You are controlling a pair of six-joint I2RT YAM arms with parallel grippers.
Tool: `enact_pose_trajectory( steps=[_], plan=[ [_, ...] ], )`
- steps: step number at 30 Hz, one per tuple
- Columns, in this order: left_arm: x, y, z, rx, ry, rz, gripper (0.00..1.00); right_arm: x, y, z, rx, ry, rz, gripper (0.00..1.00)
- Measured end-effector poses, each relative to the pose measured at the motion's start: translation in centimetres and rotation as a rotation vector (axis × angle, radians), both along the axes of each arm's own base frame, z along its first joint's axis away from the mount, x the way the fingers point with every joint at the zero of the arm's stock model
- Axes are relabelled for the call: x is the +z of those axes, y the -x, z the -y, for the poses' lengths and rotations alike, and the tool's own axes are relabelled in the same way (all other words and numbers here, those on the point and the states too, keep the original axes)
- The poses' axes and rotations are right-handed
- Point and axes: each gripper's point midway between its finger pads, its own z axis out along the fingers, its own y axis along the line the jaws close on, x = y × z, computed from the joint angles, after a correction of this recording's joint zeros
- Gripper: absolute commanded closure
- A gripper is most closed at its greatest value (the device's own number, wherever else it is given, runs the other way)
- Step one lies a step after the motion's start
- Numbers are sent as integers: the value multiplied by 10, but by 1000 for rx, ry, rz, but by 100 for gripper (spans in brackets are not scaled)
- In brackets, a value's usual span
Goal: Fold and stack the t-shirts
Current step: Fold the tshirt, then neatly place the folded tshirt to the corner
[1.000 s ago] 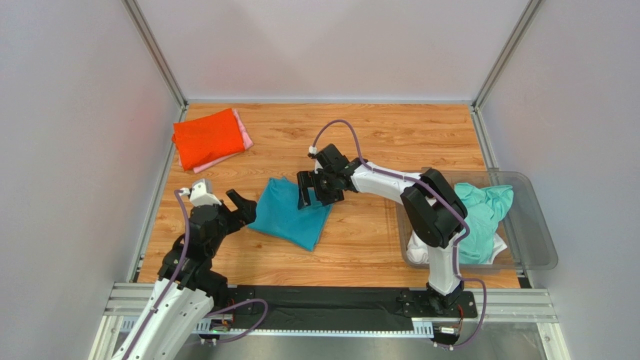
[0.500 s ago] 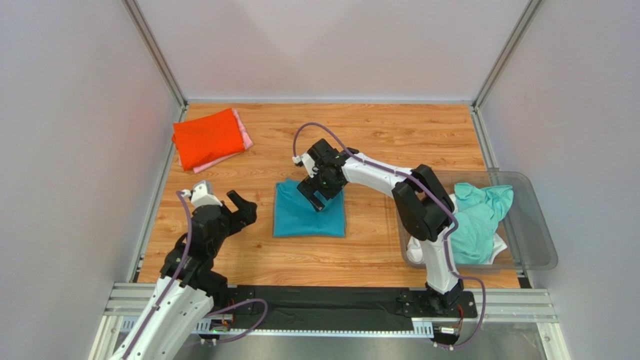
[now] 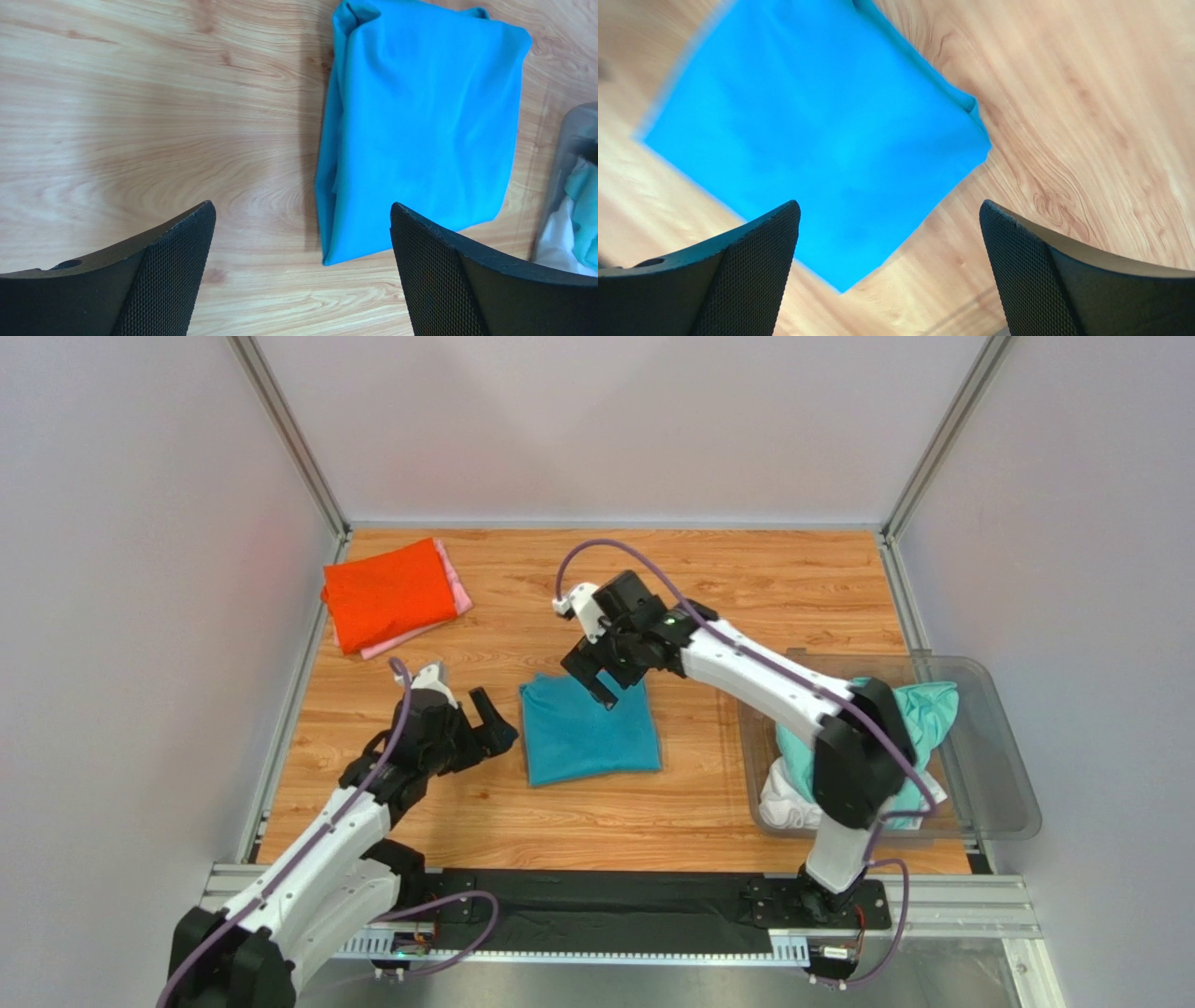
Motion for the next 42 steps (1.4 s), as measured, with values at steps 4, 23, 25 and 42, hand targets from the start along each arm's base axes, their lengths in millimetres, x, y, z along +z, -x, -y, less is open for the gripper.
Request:
enact_pose_trajectory(
  steps=[4,23,25,42],
  plan=[
    [-8,-9,16,-52,36,-37,0,87,32,7,-115,-266,109,0],
    [-36,-55,52,-134,36,-221,23,112,108,104,-622,-838,167,0],
    [-41,-57,52,-130,28,-236,23,109,110,110,-636,-861,187,0],
    [-61,-73,101,-212,-56,-300,66,53,118,115,-638,-833,159,0]
  ],
)
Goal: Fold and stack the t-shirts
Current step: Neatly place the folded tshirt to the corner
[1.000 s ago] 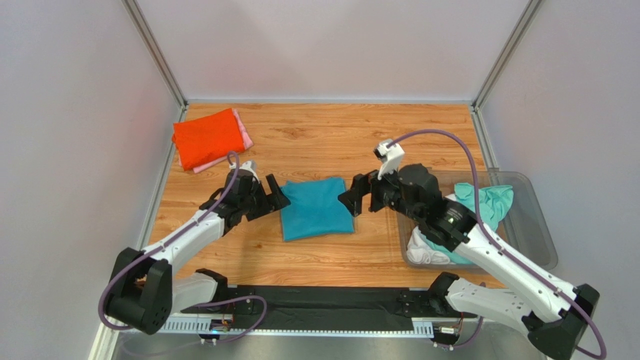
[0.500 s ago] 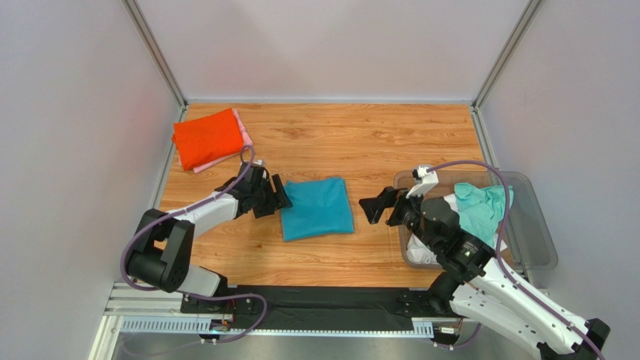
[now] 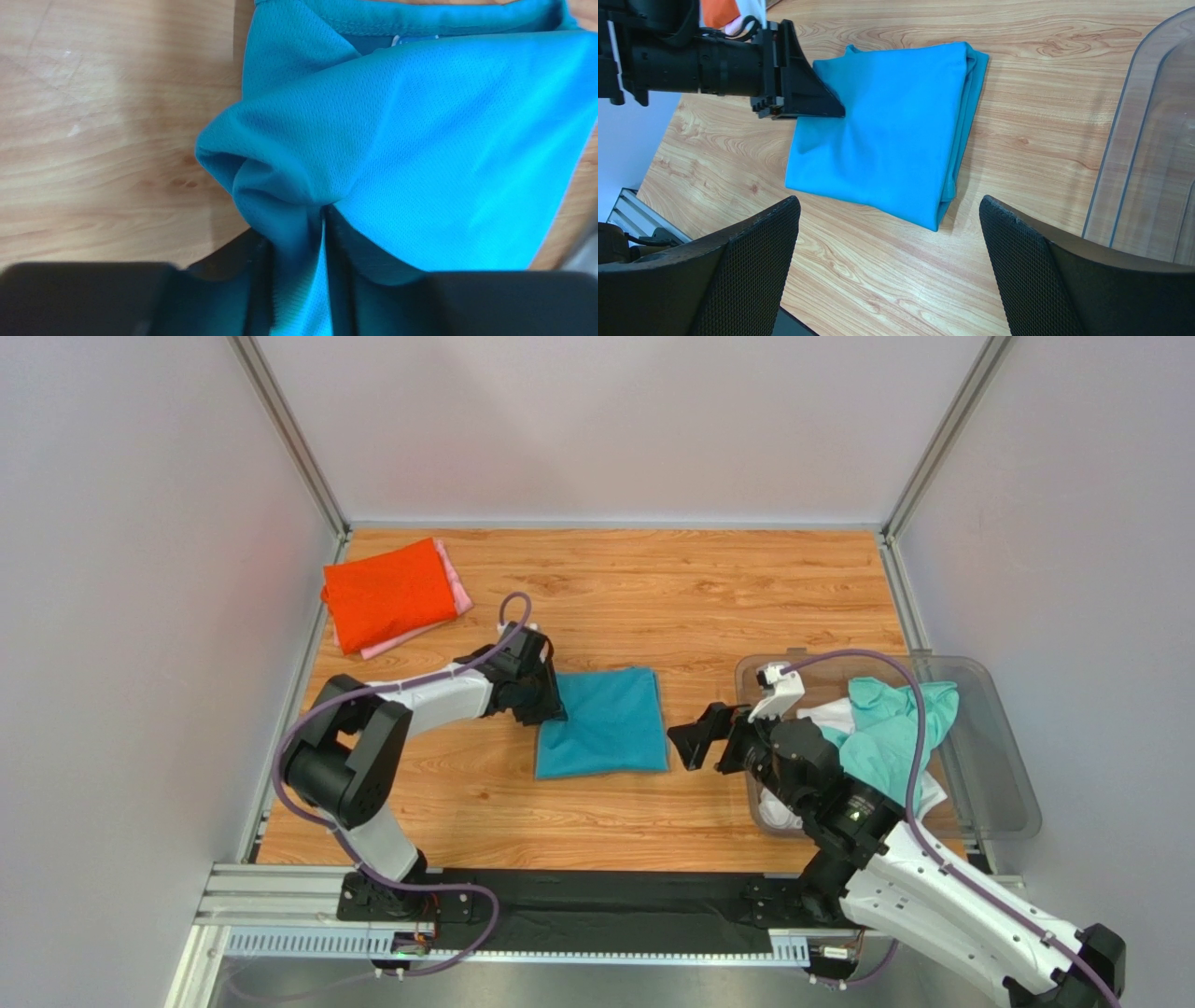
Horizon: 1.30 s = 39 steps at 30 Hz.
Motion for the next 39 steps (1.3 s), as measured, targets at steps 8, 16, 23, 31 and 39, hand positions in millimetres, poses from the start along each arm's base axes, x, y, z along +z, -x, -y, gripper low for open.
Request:
enact_pose_trajectory(
  steps=[8,16,23,31,39],
  plan=[
    [-3,-9,13,10,-148,1,100,-3,0,9,-26,4,28,0],
    [13,-31,-32,67,-486,38,100,-12,-3,22,-67,52,59,0],
    [64,-75,-82,114,-796,200,100,-21,-7,29,-90,105,71,0],
    [102,-139,-142,160,-926,273,100,-31,-12,28,-85,150,84,0],
    [153,-213,-180,167,-1073,395,100,-37,-23,21,-80,193,102,0]
  ],
)
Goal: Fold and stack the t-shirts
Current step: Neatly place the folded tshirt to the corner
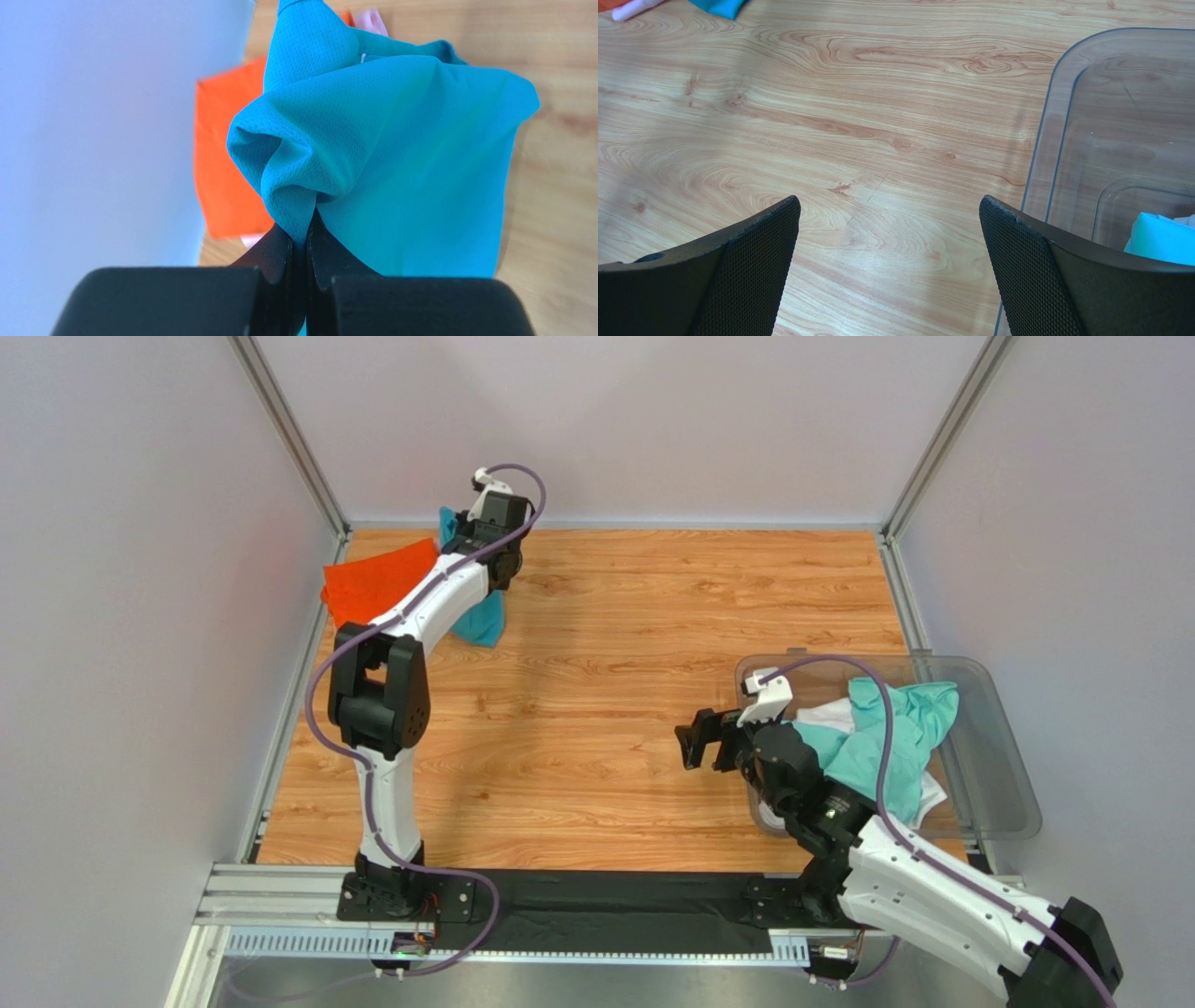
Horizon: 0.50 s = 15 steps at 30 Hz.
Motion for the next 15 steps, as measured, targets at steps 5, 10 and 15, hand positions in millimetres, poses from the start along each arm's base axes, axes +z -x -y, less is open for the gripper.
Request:
enact_pose_trajectory(
  steps=[5,10,15],
  plan=[
    [21,-21,-10,-31,-150,25,100,-10,-7,-5,-1,35,-11,0],
    [47,-32,-13,-43,-211,46,100,-21,-10,-8,0,58,-34,0],
    [84,-41,-19,-19,-194,130,100,-29,-11,-9,0,77,-53,0]
  ],
)
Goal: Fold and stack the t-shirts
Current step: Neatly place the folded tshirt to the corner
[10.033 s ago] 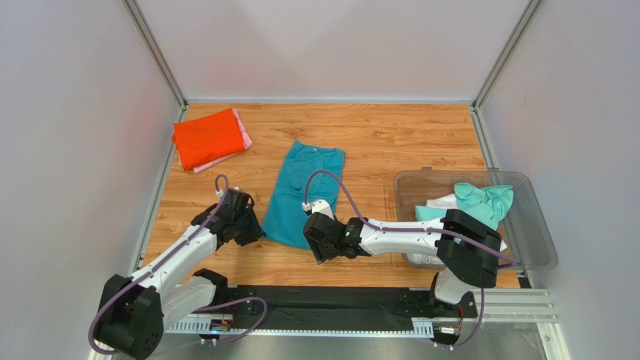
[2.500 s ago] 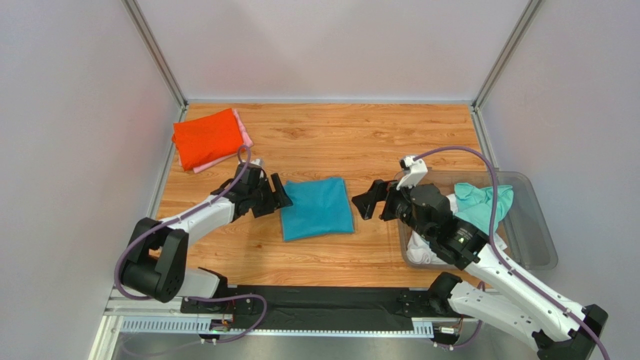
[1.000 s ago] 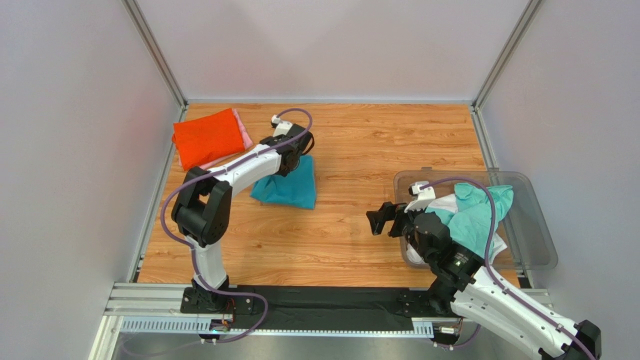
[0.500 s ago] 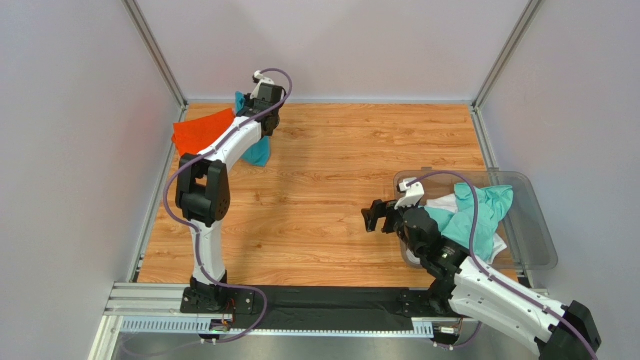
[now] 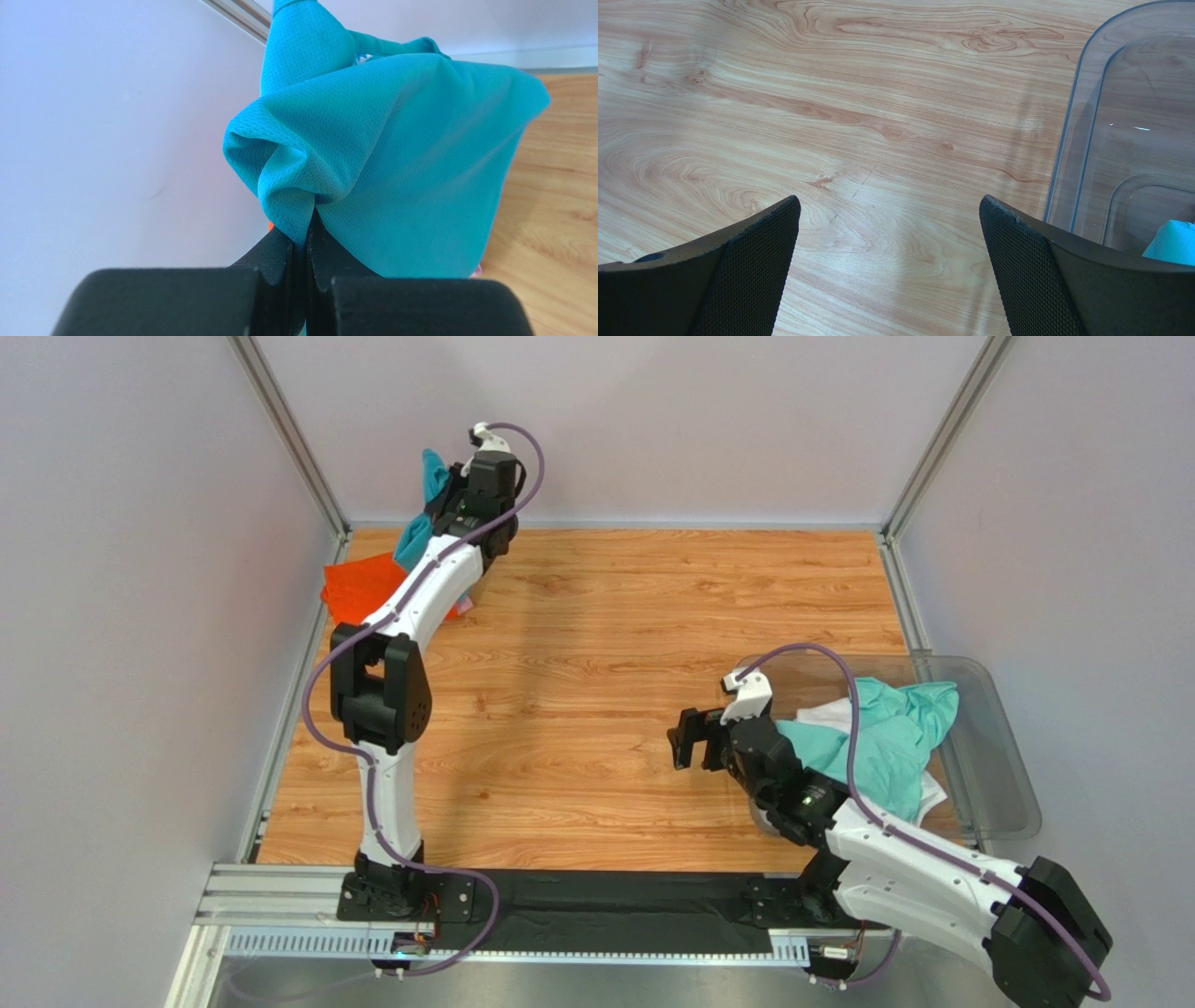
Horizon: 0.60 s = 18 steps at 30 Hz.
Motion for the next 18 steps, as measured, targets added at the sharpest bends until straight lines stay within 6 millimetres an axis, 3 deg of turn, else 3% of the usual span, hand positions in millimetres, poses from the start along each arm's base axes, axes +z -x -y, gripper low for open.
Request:
enact_pose_trajectory(
  steps=[7,18],
  plan=[
    [3,-1,-22,37,71,18,100,-6,-1,-1,0,17,-18,0],
    [-43,5,-85,170,156,-50,100,-6,-6,-7,-1,32,-37,0]
  ],
)
